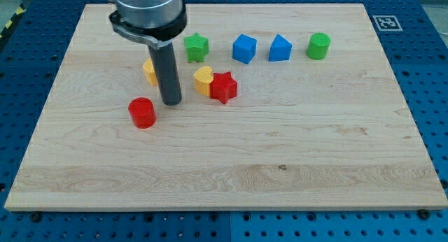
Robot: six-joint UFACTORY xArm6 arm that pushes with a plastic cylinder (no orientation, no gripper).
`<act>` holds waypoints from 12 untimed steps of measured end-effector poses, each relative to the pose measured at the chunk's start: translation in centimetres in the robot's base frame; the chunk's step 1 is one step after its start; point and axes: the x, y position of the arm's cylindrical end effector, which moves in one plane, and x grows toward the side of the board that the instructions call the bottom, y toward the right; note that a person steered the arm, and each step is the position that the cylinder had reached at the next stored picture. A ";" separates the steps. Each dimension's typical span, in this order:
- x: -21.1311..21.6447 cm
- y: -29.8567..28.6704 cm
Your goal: Move the red star to the bottom left of the blue triangle
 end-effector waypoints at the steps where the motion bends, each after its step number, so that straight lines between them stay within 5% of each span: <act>1: -0.1 1.5; 12: 1.9 12.2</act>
